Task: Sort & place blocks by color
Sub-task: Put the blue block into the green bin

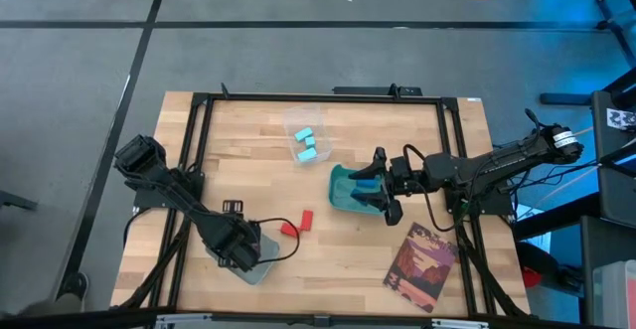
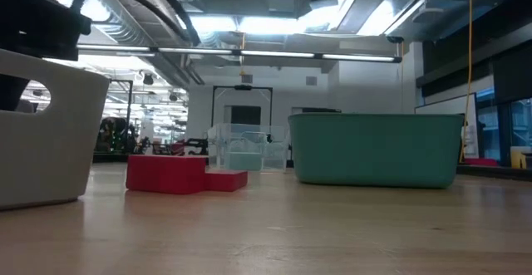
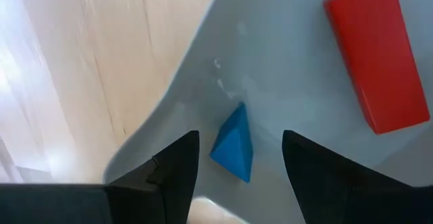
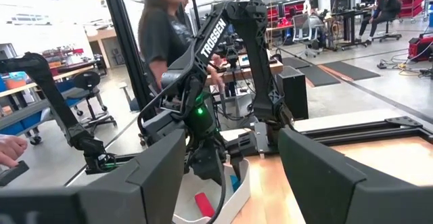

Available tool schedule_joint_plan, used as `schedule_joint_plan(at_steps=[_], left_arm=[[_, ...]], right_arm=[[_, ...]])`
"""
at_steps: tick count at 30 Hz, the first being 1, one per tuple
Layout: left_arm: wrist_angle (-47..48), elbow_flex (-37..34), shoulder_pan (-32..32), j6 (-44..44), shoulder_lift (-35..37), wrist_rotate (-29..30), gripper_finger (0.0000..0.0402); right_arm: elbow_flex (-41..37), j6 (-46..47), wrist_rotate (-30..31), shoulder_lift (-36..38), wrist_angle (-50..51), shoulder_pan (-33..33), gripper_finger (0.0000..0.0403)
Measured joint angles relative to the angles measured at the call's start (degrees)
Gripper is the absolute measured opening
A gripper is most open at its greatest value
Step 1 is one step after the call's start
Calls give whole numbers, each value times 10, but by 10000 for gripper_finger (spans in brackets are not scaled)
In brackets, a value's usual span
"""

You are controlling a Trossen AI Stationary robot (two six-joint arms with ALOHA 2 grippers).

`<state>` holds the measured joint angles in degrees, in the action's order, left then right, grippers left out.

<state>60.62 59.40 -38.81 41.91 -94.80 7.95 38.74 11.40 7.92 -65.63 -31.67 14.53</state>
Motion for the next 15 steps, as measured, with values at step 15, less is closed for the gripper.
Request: schedule_joint_plan(at_steps=[15], left_arm=[[-5, -37, -2, -6, 0, -35, 205]], right_arm=[[0, -1, 0, 0, 2, 0, 241]])
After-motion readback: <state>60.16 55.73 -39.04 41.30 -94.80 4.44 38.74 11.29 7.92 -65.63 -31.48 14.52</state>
